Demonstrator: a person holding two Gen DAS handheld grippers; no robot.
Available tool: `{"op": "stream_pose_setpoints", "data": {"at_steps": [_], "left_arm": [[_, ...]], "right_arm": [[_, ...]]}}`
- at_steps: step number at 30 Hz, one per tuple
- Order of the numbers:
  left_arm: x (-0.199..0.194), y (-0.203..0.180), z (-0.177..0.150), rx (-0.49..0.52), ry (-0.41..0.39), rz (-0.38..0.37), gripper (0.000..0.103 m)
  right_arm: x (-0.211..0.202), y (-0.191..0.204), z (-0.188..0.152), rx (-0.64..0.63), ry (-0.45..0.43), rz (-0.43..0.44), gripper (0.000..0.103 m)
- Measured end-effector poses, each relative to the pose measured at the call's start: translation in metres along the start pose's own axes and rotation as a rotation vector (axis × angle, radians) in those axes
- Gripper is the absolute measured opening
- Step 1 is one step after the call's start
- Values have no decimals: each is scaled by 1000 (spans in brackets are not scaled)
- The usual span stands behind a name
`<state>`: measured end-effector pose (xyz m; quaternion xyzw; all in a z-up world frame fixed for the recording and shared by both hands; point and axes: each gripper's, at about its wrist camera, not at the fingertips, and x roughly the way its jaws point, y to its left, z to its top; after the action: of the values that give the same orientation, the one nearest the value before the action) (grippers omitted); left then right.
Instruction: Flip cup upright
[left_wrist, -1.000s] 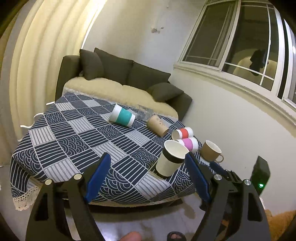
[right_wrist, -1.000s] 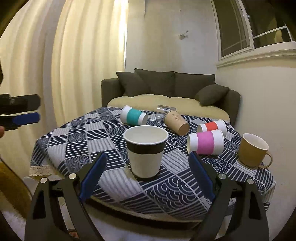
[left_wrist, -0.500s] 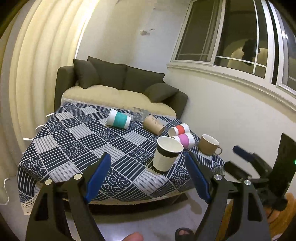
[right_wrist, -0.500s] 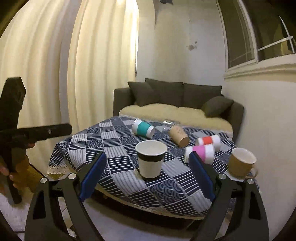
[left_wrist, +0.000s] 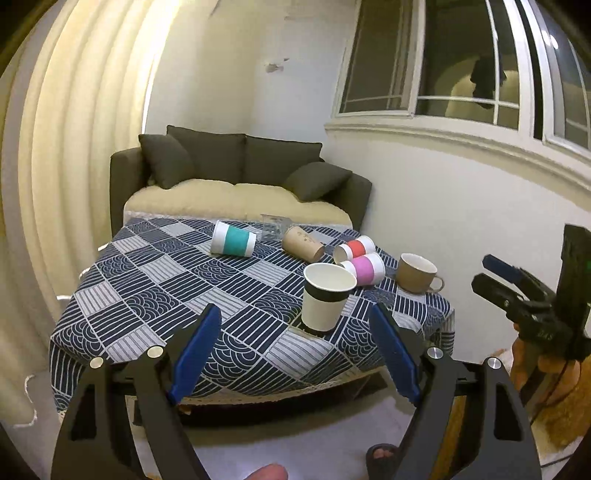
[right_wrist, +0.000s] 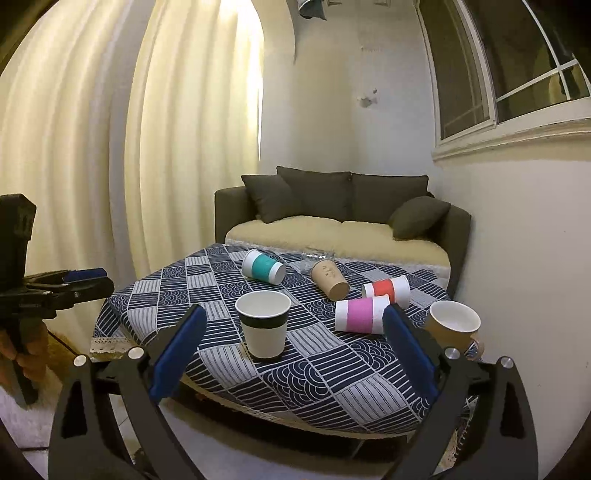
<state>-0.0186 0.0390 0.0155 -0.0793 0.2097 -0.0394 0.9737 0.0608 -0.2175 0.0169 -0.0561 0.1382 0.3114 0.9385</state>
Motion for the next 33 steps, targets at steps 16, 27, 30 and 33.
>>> {"op": "stream_pose_setpoints", "data": {"at_steps": [16, 27, 30, 33], "left_arm": [[25, -23, -7, 98, 80, 33, 80], [33, -26, -9, 110, 100, 28, 80], [34, -26, -10, 114, 105, 26, 80], [35, -27, -10, 113, 108, 23, 80]], "right_arm": [[11, 6, -12, -34, 44, 88, 98], [18, -2, -14, 11, 78, 99, 98], [18, -3, -14, 23, 81, 107, 98], [19, -4, -14, 27, 83, 107, 98]]}}
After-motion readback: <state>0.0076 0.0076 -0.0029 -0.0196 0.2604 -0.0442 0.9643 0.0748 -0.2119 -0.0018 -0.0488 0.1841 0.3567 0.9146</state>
